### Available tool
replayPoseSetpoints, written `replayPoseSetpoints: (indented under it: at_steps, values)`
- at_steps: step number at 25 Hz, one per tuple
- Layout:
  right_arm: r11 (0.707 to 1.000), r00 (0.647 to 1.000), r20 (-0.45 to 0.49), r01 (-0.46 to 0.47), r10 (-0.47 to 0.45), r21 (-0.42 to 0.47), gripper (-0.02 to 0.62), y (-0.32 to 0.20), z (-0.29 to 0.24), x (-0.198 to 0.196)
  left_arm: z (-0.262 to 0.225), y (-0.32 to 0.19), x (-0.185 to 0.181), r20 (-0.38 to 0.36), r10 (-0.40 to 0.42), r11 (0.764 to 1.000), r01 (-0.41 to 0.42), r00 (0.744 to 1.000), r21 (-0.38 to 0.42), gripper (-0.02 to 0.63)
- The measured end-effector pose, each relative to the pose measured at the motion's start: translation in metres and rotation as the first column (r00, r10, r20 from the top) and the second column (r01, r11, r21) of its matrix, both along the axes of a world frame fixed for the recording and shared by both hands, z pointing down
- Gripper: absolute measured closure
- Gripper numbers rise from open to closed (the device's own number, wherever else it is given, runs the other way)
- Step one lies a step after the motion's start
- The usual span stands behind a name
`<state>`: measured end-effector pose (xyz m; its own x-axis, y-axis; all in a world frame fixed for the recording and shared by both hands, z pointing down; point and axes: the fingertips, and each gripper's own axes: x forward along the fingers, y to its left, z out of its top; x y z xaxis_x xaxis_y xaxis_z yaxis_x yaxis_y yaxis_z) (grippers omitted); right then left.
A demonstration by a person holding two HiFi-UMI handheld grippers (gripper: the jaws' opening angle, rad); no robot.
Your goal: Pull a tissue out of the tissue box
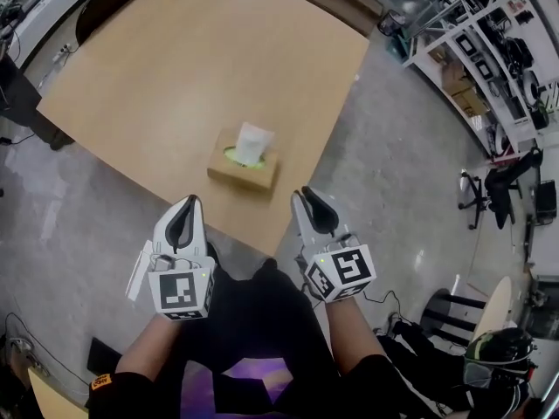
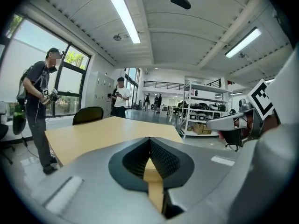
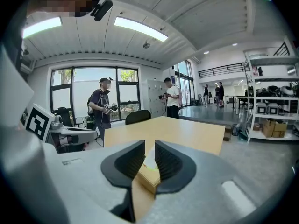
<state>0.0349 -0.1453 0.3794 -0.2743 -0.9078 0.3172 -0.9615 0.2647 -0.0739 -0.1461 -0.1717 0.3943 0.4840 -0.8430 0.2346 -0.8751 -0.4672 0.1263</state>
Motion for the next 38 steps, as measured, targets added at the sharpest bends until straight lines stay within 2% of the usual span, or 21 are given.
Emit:
replayPoseSetpoints:
  at_steps: [5, 8, 11, 15, 20, 25, 30, 38]
  values:
    - [0.997, 0.998, 0.001, 0.068, -0.068, -0.022, 0.537, -0.025, 0.013, 0.002, 0.003, -0.013, 0.012, 0.003, -0.035, 0.999, 0.035, 0.999, -0.013, 0.588]
    - [0.990, 0.991, 0.018, 0.130, -0.130, -0.053, 0.534, -0.037, 0.027, 0.007, 0.005, -0.017, 0.022, 0.010, -0.086, 0.996, 0.086, 0.996, -0.009, 0.588]
    - [0.975, 0.980, 0.039, 0.199, -0.196, -0.095, 0.528, -0.051, 0.040, 0.018, 0.002, -0.019, 0.038, 0.004, -0.153, 0.988, 0.153, 0.988, -0.018, 0.588]
    - [0.954, 0.965, 0.053, 0.263, -0.258, -0.146, 0.515, -0.077, 0.059, 0.027, 0.001, -0.024, 0.055, -0.056, -0.205, 0.979, 0.203, 0.977, -0.032, 0.588]
    - [0.916, 0.940, 0.077, 0.341, -0.333, -0.212, 0.494, -0.095, 0.087, 0.023, 0.010, -0.029, 0.060, -0.018, -0.278, 0.960, 0.276, 0.961, -0.050, 0.588]
    - [0.871, 0.912, 0.097, 0.410, -0.399, -0.270, 0.460, -0.104, 0.113, 0.006, 0.025, -0.036, 0.062, 0.031, -0.300, 0.951, 0.301, 0.953, -0.073, 0.555]
    - [0.845, 0.897, 0.100, 0.438, -0.430, -0.307, 0.434, -0.111, 0.128, -0.015, 0.046, -0.036, 0.056, 0.081, -0.291, 0.952, 0.296, 0.953, -0.073, 0.552]
    - [0.830, 0.893, 0.080, 0.443, -0.444, -0.339, 0.433, -0.120, 0.137, -0.031, 0.054, -0.040, 0.060, 0.105, -0.259, 0.960, 0.268, 0.960, -0.083, 0.572]
